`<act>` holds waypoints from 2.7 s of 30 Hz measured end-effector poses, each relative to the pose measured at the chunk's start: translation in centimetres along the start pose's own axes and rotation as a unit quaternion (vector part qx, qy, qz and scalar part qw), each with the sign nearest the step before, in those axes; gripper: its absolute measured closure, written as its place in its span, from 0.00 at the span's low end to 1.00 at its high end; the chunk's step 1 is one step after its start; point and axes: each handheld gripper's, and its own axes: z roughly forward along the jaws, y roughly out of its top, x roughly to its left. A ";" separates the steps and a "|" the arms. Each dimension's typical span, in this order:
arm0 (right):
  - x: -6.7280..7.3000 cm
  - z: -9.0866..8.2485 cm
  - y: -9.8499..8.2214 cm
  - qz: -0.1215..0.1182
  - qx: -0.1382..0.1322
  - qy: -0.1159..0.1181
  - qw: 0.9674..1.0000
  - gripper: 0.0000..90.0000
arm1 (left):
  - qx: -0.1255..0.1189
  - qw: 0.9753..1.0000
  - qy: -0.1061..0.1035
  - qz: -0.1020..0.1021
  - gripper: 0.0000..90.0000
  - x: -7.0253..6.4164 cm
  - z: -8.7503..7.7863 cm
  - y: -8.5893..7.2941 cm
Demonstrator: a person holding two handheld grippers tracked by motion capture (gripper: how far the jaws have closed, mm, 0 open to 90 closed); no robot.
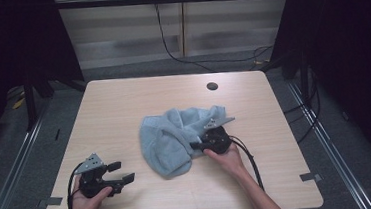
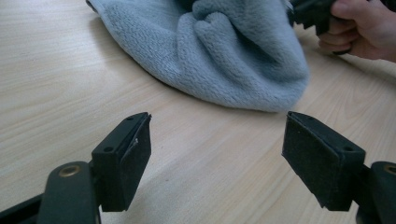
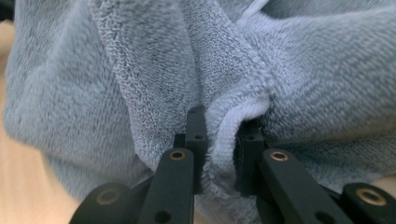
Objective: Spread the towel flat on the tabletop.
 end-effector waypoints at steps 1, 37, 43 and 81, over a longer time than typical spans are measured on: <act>0.3 -0.2 -0.2 0.000 0.006 0.004 1.000 0.89 | 0.000 1.000 0.001 0.000 0.26 0.0 0.0 0.0; 0.2 -6.6 0.2 0.030 -0.048 -0.076 0.996 0.24 | 0.089 0.992 0.010 0.084 0.68 -1.1 7.4 2.0; 1.0 -3.7 -1.5 0.008 0.011 -0.075 0.997 0.28 | 0.101 0.992 -0.015 0.067 0.68 -2.2 4.8 0.4; 3.6 2.0 0.4 -0.040 0.021 -0.002 0.999 0.73 | 0.106 0.993 -0.024 0.050 0.78 0.3 10.0 4.8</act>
